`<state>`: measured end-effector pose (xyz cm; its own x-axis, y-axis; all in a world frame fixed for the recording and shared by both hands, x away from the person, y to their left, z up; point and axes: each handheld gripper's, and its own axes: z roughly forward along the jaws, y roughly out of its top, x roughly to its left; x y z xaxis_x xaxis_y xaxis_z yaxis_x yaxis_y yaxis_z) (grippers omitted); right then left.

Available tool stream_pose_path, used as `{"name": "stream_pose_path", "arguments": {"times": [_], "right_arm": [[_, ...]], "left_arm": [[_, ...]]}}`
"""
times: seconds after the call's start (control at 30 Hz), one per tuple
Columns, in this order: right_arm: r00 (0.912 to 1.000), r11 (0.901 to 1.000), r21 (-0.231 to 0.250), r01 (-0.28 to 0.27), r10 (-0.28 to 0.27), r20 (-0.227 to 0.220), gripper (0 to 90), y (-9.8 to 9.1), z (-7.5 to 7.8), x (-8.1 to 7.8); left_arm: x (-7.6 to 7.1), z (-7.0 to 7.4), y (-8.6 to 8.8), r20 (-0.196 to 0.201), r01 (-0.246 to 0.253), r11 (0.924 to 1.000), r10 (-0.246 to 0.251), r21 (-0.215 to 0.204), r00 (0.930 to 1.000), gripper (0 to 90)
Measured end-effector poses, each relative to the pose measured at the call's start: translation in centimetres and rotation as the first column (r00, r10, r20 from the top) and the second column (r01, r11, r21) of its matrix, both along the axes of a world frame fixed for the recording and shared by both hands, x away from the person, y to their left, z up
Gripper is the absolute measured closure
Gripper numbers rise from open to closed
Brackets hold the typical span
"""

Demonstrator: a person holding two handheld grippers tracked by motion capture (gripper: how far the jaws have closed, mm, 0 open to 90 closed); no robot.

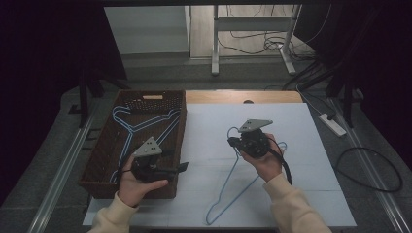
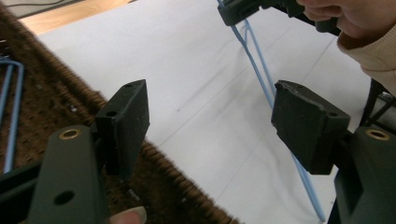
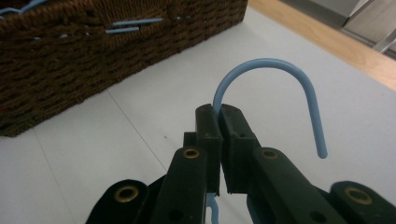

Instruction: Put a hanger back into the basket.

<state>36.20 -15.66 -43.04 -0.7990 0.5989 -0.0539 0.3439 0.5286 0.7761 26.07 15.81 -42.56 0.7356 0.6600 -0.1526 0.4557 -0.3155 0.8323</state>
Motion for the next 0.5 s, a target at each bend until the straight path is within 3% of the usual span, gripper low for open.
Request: {"name": "stream_pose_path", "arguments": {"times": [0.27,0.5], "right_arm": [[0.9982,0.9987,0.031,-0.040,0.038,0.047,87.1,-0.7,0.7,-1.1],[0.9980,0.9973,0.054,-0.049,0.046,0.043,87.2,-1.1,1.0,-1.5]], "left_arm": [[0.3,0.1,-1.5,-0.004,0.031,0.9995,-0.031,0.006,0.9995,28.3],[0.4,0.0,-2.1,-0.011,0.042,0.9991,-0.041,0.009,0.9991,28.4]]}}
